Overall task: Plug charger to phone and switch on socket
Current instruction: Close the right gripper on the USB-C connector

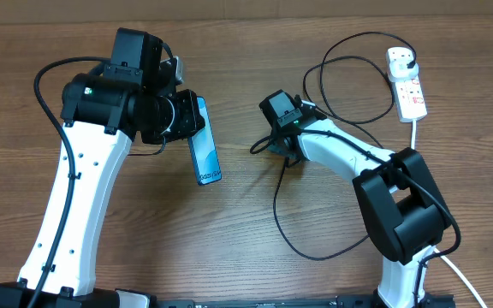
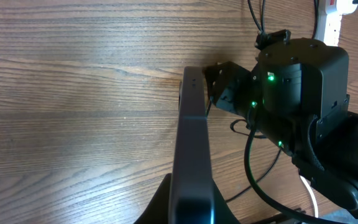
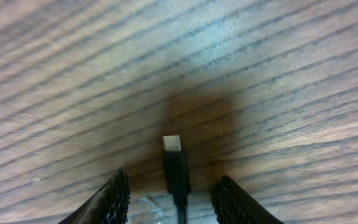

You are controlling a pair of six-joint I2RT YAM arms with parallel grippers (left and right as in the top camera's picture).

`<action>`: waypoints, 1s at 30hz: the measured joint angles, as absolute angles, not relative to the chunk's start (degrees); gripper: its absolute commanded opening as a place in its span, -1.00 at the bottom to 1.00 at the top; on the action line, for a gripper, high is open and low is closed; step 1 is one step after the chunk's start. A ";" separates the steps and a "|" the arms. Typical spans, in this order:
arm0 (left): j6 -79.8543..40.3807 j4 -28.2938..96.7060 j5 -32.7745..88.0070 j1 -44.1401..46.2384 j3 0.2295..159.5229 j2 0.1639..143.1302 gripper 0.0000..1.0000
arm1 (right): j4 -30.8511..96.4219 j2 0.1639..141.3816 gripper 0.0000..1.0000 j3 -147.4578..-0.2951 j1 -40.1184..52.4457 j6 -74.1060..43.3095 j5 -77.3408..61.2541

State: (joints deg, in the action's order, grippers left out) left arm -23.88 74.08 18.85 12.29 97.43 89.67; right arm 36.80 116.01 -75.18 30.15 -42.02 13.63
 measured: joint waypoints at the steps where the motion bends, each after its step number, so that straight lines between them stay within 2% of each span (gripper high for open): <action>1: -23.90 74.08 18.85 12.29 97.43 89.67 -0.92 | 36.73 116.07 -0.22 -75.24 30.17 -42.02 13.76; 6: -23.90 74.08 18.85 12.29 97.43 89.67 -0.92 | 37.23 116.22 -0.46 -75.44 30.17 -42.65 13.93; 26: -23.90 74.52 18.85 12.29 97.43 89.67 -0.92 | 38.13 116.27 -0.61 -75.81 30.13 -43.44 11.81; 30: -23.90 75.20 18.85 12.29 97.43 89.67 -0.92 | 38.15 116.27 -0.71 -75.81 30.00 -43.48 11.75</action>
